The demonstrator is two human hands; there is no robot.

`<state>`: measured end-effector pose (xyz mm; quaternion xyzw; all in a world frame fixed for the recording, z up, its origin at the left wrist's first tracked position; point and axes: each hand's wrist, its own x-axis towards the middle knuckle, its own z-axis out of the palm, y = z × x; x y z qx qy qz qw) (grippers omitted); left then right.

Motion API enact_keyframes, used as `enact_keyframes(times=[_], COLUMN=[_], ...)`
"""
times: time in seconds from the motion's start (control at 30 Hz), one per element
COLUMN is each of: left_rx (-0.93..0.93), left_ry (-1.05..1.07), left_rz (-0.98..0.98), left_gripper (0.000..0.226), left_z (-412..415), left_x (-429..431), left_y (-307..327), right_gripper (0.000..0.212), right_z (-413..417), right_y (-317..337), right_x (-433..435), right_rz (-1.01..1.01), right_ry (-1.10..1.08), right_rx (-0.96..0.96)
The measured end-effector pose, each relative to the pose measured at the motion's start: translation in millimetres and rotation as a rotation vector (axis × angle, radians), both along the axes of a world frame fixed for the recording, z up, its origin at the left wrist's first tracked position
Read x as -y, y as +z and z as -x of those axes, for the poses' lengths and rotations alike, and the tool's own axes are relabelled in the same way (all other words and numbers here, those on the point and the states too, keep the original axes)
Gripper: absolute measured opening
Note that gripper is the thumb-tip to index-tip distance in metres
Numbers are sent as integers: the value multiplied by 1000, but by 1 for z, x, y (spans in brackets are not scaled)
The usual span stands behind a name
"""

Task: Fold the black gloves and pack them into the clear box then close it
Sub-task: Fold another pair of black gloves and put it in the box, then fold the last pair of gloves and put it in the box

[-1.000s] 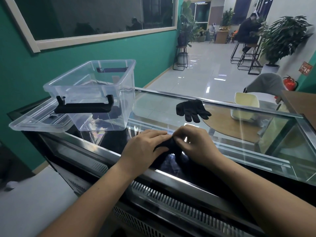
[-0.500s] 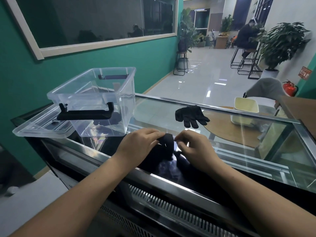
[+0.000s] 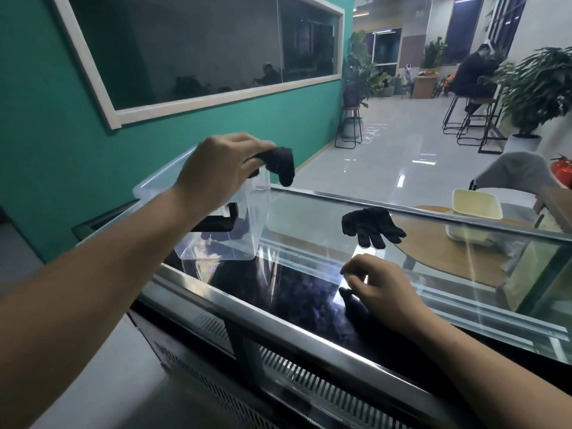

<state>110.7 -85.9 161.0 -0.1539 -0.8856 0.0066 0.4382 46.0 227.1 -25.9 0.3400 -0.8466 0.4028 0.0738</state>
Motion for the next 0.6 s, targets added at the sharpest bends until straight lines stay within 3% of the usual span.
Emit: enact_keyframes(times=[0.17,0.37,0.5,0.6], left_rx=[31,259,427,407], left_ry=[91,205,270,292], left_rz=[15,-15,-145,-155], left_gripper=[34,31,34,27], left_z=[3,-2,-7,-7], left_x=[38,73,81,80], left_y=[19,12,5,4], right_gripper=[15,16,15,16], right_z=[1,1,1,1], right_y=[-1,0,-1,-1], right_x=[0,-1,-1,-1], right_rz=[-11,-10,-6,-8], right_ry=[-2,1,0,0], right_rx=[8,20,26,23])
